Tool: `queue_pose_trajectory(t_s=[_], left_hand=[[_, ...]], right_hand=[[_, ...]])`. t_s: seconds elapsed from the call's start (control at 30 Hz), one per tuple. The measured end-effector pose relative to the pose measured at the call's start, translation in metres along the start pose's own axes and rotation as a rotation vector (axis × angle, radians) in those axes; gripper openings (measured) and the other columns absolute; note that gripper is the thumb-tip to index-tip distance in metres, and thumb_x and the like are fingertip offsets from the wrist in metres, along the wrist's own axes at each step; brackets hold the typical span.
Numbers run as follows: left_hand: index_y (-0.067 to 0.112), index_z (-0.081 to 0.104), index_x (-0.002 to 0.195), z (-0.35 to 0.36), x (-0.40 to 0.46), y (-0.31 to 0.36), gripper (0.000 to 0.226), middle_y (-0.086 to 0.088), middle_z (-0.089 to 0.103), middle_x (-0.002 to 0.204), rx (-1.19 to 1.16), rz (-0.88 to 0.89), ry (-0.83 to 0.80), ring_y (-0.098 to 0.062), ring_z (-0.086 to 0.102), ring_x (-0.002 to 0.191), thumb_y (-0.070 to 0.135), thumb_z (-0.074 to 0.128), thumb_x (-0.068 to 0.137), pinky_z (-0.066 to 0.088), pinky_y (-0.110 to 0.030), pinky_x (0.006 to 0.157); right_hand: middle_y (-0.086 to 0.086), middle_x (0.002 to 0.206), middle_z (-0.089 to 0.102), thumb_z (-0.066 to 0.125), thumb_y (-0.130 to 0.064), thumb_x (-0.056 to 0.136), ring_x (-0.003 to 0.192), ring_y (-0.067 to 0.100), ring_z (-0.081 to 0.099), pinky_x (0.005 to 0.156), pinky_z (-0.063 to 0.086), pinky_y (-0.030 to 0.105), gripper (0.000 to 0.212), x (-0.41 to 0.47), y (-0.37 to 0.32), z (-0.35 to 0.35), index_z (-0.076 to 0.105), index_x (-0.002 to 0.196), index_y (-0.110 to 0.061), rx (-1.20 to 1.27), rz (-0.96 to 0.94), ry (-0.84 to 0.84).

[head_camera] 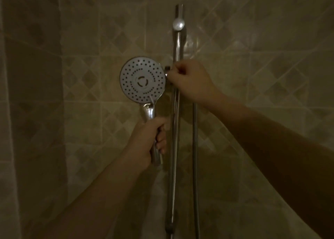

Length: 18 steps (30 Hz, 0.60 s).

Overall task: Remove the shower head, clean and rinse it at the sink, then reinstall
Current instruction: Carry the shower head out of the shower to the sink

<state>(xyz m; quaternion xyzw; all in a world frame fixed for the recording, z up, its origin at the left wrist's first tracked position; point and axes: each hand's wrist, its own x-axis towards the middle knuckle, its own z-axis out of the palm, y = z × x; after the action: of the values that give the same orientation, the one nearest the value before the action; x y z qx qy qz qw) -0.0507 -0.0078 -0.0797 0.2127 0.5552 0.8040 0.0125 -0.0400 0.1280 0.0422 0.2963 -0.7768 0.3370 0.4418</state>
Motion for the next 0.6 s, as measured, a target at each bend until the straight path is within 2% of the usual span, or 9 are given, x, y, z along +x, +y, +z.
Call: queue_pose_trajectory(t_s=[0.1,0.17,0.27,0.37,0.43,0.5,0.6], left_hand=[[0.019,0.047,0.056,-0.035,-0.044,-0.051,0.031,0.002,0.033,0.041,-0.071,-0.076,0.067,-0.014,0.030,0.031,0.024,0.069,0.077,0.031,-0.022,0.037],[0.019,0.047,0.056,-0.059,-0.083,-0.100,0.030,0.001,0.033,0.041,-0.123,-0.148,0.117,-0.014,0.030,0.030,0.024,0.069,0.075,0.030,-0.023,0.037],[0.019,0.044,0.058,-0.091,-0.145,-0.179,0.036,0.000,0.033,0.042,-0.133,-0.316,0.253,-0.013,0.028,0.030,0.016,0.063,0.089,0.028,-0.023,0.035],[0.019,0.041,0.060,-0.111,-0.202,-0.246,0.039,0.000,0.032,0.044,-0.129,-0.492,0.389,-0.013,0.026,0.030,0.012,0.060,0.093,0.024,-0.022,0.035],[0.020,0.041,0.054,-0.121,-0.233,-0.280,0.046,0.000,0.031,0.043,-0.117,-0.555,0.472,-0.012,0.025,0.029,0.010,0.060,0.094,0.023,-0.020,0.034],[0.022,0.041,0.049,-0.129,-0.260,-0.306,0.050,0.001,0.032,0.042,-0.081,-0.616,0.526,-0.012,0.027,0.029,0.009,0.059,0.094,0.026,-0.019,0.035],[0.017,0.038,0.057,-0.137,-0.294,-0.329,0.045,0.002,0.034,0.043,-0.098,-0.716,0.578,-0.011,0.029,0.030,0.010,0.059,0.096,0.028,-0.020,0.035]], right_hand=[[0.001,0.055,0.041,0.057,-0.019,0.085,0.051,0.006,0.041,0.052,0.036,0.021,0.029,-0.078,0.017,0.028,0.045,0.060,-0.008,0.026,0.012,-0.141],[-0.002,0.055,0.037,0.056,-0.020,0.086,0.052,0.006,0.037,0.052,0.033,0.023,0.032,-0.146,0.035,0.053,0.041,0.059,-0.013,0.036,0.100,-0.243],[-0.006,0.055,0.035,0.061,-0.014,0.089,0.050,0.003,0.035,0.052,0.033,0.024,0.039,-0.258,0.060,0.093,0.038,0.057,-0.018,0.067,0.368,-0.426],[-0.009,0.053,0.044,0.062,-0.017,0.091,0.046,-0.002,0.044,0.048,0.036,0.013,0.036,-0.367,0.075,0.121,0.048,0.058,-0.018,0.088,0.702,-0.600],[-0.008,0.055,0.046,0.063,-0.017,0.091,0.046,-0.003,0.046,0.050,0.037,0.013,0.034,-0.424,0.073,0.134,0.050,0.059,-0.020,0.091,0.851,-0.664],[-0.004,0.055,0.041,0.064,-0.013,0.090,0.048,0.000,0.040,0.053,0.033,0.021,0.037,-0.464,0.065,0.146,0.046,0.058,-0.018,0.108,0.892,-0.698],[-0.006,0.052,0.041,0.062,-0.015,0.091,0.051,0.005,0.040,0.058,0.030,0.024,0.040,-0.504,0.045,0.160,0.045,0.055,-0.021,0.161,0.920,-0.711]])
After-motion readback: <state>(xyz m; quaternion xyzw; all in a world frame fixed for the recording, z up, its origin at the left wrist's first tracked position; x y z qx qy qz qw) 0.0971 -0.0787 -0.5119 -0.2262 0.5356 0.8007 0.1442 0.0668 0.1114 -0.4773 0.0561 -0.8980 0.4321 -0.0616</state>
